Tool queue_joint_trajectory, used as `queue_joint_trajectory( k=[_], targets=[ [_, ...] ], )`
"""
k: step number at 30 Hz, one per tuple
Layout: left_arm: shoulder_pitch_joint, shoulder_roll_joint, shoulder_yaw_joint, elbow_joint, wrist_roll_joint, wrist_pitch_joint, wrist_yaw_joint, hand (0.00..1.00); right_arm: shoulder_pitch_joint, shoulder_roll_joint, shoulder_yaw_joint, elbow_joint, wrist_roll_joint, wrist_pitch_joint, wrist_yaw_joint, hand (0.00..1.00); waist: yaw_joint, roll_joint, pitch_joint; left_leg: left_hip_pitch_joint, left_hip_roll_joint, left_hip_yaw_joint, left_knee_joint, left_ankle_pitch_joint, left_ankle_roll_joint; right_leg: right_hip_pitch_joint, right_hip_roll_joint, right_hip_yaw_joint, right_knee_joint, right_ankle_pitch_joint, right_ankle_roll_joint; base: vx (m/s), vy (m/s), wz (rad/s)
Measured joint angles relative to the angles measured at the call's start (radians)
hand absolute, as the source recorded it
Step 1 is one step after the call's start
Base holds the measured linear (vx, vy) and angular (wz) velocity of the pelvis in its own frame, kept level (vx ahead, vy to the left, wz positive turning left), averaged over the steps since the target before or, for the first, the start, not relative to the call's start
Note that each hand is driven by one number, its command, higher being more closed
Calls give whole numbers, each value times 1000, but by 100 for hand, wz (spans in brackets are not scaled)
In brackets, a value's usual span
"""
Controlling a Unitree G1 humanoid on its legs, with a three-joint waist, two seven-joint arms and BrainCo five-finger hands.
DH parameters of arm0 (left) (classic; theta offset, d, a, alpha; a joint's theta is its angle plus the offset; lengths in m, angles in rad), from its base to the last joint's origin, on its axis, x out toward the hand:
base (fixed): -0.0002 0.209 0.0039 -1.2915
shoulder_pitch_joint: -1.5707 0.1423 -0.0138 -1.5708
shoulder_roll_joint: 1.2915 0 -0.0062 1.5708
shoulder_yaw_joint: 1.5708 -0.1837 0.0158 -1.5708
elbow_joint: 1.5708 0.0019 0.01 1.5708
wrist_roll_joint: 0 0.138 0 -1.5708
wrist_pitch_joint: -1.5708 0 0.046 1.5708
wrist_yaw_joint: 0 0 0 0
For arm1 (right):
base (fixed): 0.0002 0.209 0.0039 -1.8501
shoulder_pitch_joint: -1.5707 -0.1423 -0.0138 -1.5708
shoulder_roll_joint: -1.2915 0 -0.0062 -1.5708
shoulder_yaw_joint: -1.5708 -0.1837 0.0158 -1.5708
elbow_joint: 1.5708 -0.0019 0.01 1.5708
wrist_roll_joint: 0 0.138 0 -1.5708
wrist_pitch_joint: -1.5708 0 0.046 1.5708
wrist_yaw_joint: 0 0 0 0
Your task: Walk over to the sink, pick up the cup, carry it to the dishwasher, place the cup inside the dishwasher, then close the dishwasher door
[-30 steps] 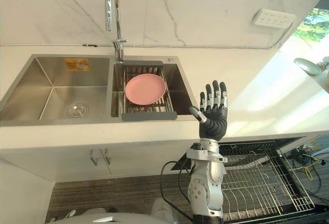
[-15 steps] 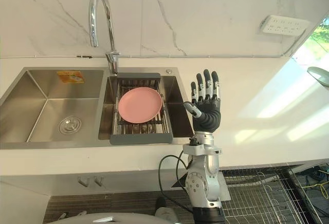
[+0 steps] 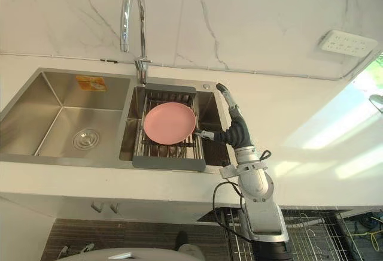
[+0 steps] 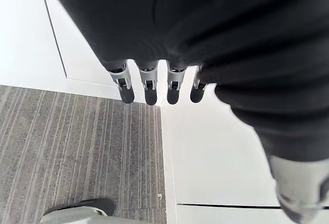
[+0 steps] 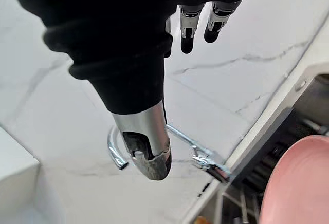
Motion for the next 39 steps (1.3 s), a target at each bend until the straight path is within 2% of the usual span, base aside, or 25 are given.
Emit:
queue_joint_trajectory(
  k=[1, 3, 7, 13, 18, 20, 24, 35, 39],
  targets=[
    [-2, 0, 0, 0, 0, 1, 0, 0, 0, -6, 0, 0, -42, 0, 1, 0, -1, -1, 0, 0, 0, 0, 0, 0, 0, 0, 0, 0, 0, 0, 0, -38, -1, -1],
    [-11, 1, 0, -1, 1, 8, -3, 0, -11, -59, 18, -1, -194, 2, 14, 0, -5, -2, 0, 0, 0, 0, 0, 1, 0, 0, 0, 0, -2, 2, -2, -39, 0, 0],
    [-18, 7, 1, -1, 2, 23, -5, 0, -81, -138, 66, -1, -356, 2, 78, 0, -15, -3, 0, 0, 1, -1, -5, 4, -1, -2, 1, 0, -5, 3, -4, -23, -2, 1],
    [-34, 15, 29, -1, 22, 47, -6, 0, -162, -203, 143, -1, -440, -4, 164, 0, -9, -7, 3, -2, 1, -5, -29, 19, -2, -11, 1, -4, -6, 4, -5, -3, 0, 1],
    [-48, 22, 36, -1, 40, 57, -7, 0, -227, -222, 219, 17, -549, -6, 179, 0, -4, -11, 1, -17, -1, -10, -33, 25, -3, -24, -2, -15, -3, 4, -5, 3, 5, 4],
    [-53, 22, 36, -1, 40, 61, -10, 0, -264, -240, 251, 60, -565, -23, 196, 0, 1, -12, 0, -20, -3, -10, -33, 27, -2, -24, -4, -18, -4, 4, -5, -14, 12, 4],
    [-65, 23, 36, -2, 41, 62, -22, 0, -313, -245, 301, 154, -635, -28, 217, 0, 13, -13, -1, -28, -7, -18, -34, 30, 1, -27, -9, -26, -7, 4, -5, -27, 7, 7],
    [-60, 51, 33, -36, 42, 76, -23, 0, -317, -245, 374, 362, -791, -19, 218, 0, 28, -23, -6, -39, -8, -35, -72, 67, -7, -45, -15, -54, -7, 4, -5, -13, -7, 7],
    [-60, 51, 33, -42, 42, 76, -23, 0, -318, -244, 376, 371, -824, -20, 218, 0, 29, -23, -6, -39, -9, -35, -72, 67, -7, -44, -16, -54, -7, 4, -4, 0, 0, 0]
  ],
)
